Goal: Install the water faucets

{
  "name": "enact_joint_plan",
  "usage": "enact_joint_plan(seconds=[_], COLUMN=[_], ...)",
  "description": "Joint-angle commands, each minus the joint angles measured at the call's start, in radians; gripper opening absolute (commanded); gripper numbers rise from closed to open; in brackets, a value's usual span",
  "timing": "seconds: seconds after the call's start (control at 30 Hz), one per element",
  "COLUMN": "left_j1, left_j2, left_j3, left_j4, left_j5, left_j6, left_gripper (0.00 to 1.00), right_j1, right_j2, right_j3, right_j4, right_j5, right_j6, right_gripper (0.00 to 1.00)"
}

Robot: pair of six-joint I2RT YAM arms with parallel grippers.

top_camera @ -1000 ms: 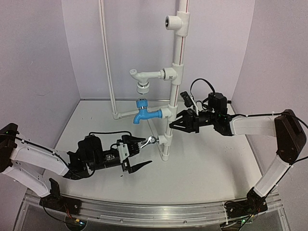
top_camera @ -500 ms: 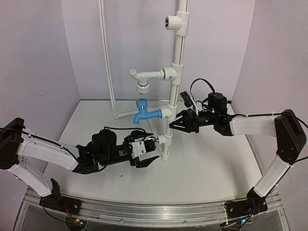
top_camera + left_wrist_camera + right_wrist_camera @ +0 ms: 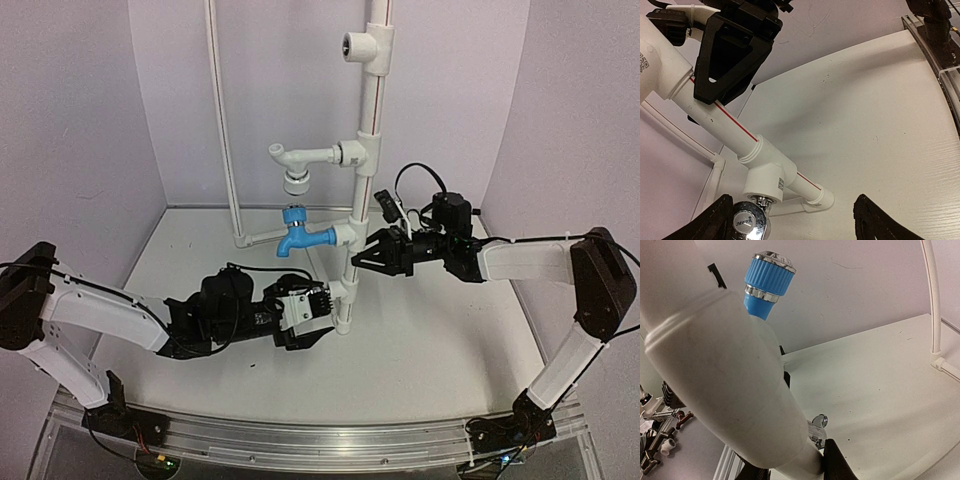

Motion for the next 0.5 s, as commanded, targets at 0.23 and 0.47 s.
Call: enact_joint_plan(seconds=[0.23,0.47], left_j1=[-0.004,-0.003], left_j2=[0.037,0.015], left_j3=[0.031,0.020], left_j4=[0.094,0.082], left_j5=[-0.135,-0.110], left_j6=[-0.008,-0.015], left_gripper=[0.86,0.85], right_j1=[0.001,0.000], right_j2=[0.017,0.018], right_j3=[0.032,0.029], right_j4=[-0.106,-0.106], right_j5=[0.012,0.012], right_j6=[0.199,0.197], right_gripper=[0.00,0.00])
